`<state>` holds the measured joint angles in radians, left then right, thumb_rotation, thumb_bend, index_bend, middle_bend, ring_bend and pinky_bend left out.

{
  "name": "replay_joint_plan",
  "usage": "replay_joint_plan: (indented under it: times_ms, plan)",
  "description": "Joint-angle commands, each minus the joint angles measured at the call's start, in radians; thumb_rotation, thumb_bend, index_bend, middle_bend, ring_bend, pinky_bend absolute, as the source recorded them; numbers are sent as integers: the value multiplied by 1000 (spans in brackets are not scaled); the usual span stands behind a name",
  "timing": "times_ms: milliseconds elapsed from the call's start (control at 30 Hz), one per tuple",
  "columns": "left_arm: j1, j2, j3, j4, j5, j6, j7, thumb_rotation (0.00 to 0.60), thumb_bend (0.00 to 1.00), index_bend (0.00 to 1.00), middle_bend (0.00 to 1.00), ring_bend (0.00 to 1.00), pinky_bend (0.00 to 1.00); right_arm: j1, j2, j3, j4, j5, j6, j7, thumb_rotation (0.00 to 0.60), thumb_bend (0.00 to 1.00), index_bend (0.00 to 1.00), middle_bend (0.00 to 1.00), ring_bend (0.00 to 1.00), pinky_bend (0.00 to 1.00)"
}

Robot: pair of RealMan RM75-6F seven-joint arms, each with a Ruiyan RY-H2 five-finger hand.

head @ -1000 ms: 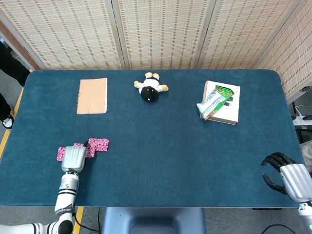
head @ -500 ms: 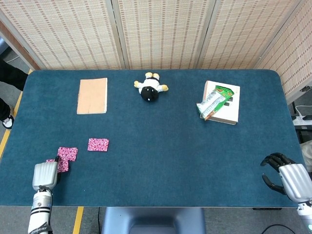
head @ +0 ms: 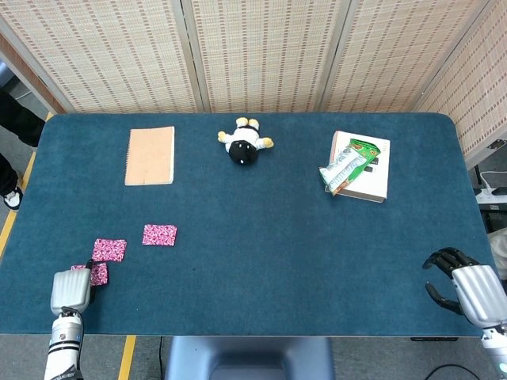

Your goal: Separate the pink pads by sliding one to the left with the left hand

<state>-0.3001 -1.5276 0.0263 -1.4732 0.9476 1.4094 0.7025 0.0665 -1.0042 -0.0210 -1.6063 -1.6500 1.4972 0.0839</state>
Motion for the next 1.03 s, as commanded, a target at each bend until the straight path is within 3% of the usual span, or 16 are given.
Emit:
replay_joint_plan:
  times_ms: [33,300,433,633,733,800,900,1033]
  plan:
    - [6,-5,-5,8,0,-8,7,600,385,235,1000,1000,1000,0,0,0,0,-1,0,-1,600,232,453,365,253,487]
    - [18,-7,-19,7,4,-21,20,600,369,195,1000,1000,1000,0,-1,-2,0,-1,-2,-4,600,232,453,365,253,487]
    - [26,19,-22,-49,32,-1,22,600,367,182,1000,1000,1000,0,-1,-2,0,-2,-1,-3,600,232,453,365,253,487]
    - [38,127,7,-188,293,104,-98,600,361,261,982,1000,1000,1,-3,-2,2,-3,-2,-4,600,232,453,365,253,487]
    - [37,187,25,-187,421,123,-207,600,358,285,795,865,908,2,-3,-1,2,-1,-4,-6,600,231,453,365,253,487]
    - [36,232,40,-182,466,106,-284,600,357,247,557,582,684,3,-4,0,2,2,-6,-8,600,232,453,365,253,487]
    - [42,275,61,-145,523,97,-388,600,358,155,320,353,403,5,-9,2,2,7,-11,-17,600,233,453,365,253,487]
    - [72,277,71,-90,560,125,-441,600,357,115,271,314,369,7,-16,1,0,10,-20,-40,600,232,453,365,253,487]
